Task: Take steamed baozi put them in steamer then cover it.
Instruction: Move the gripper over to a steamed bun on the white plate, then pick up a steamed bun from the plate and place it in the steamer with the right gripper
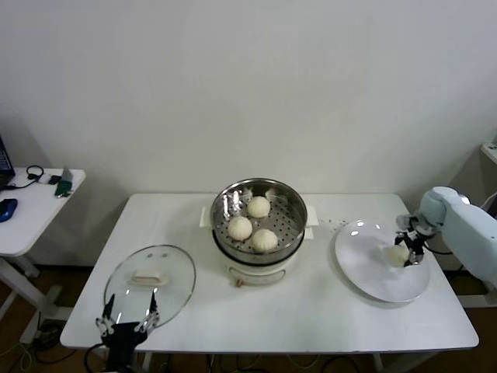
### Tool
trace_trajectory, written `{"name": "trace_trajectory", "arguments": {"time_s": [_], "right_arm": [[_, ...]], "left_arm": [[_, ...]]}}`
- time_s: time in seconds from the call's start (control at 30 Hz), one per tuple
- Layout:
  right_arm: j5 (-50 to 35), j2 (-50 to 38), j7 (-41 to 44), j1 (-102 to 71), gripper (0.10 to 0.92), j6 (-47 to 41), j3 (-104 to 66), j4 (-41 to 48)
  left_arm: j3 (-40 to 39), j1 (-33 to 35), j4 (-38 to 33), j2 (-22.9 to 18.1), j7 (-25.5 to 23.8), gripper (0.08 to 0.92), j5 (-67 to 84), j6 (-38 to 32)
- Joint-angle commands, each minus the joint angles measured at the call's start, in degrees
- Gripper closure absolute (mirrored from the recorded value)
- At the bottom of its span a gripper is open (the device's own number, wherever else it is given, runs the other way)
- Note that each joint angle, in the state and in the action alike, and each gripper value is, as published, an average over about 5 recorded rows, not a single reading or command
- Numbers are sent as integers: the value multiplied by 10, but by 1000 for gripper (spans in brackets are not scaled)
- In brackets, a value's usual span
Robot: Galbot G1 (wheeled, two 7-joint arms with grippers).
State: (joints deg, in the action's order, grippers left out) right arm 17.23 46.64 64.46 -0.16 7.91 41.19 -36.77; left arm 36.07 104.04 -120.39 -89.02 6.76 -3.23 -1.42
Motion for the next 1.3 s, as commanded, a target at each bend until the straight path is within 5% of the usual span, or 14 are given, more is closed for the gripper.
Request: {"name": "trace_trajectory", "arguments": {"time_s": [0.03,0.37,0.77,1.3], "right_arm": [[-56,-6,2,20,328,-14,33,-11],[-361,-20,-3,260,330,-117,300,-99],[-657,113,-19,501,329,-170,559,-154],[-759,289,-62,495,321,-214,641,-185]], "left_arm": [[-1,1,-1,0,0,177,0,-1],[-18,3,-9,3,-1,177,2,-3],[-45,5,-20,17,-2,177,2,-10],[-80,3,-26,24,-2,177,-11,-18]]}}
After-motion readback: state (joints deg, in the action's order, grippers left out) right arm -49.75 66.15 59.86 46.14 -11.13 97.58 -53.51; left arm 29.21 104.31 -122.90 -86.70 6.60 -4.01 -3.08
